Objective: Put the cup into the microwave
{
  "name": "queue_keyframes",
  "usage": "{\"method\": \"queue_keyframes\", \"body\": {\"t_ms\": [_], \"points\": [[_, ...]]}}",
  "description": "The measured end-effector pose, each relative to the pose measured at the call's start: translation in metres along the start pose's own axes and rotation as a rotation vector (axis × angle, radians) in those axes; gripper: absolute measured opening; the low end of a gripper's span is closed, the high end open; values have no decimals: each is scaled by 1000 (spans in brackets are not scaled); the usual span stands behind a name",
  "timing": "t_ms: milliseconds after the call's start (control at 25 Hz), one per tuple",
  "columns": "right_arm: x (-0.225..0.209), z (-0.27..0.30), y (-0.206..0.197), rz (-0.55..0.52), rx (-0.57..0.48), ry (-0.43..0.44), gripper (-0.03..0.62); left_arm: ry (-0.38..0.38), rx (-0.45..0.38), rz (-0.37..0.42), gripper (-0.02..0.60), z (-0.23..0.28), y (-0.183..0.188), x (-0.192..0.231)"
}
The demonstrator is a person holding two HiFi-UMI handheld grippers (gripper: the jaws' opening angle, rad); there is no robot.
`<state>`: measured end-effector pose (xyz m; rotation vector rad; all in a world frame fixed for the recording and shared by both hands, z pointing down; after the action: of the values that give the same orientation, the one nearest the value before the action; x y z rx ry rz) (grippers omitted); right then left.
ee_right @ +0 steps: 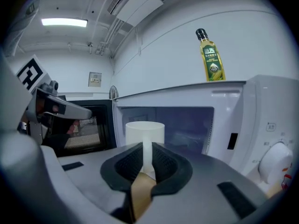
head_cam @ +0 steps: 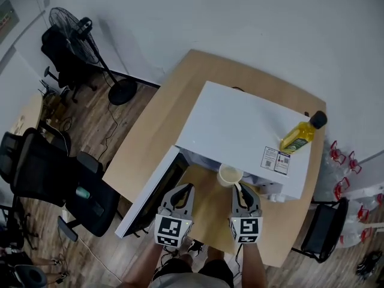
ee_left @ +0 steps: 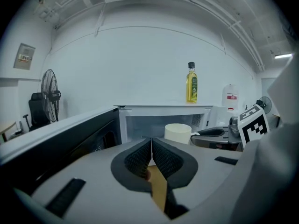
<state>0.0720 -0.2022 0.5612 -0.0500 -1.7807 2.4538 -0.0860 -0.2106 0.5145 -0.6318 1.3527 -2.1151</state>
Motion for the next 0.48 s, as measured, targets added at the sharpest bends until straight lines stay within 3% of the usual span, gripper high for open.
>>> {"method": "queue_keyframes", "body": {"t_ms": [480], "points": [[-10, 42, -10, 8, 22, 17, 49, 30, 18, -31, 29, 29, 1, 10]]}}
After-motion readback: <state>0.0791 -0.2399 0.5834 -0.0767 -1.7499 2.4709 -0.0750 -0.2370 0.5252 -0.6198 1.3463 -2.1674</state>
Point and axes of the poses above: the fingertips, and each gripper's own axes: z forward along the fingers, x to its left, y out of its top, the point moved 1 cm from there along -z, backward along the fingers, and after that the axes turned 9 degrees about -y, right-handed, at the moved point
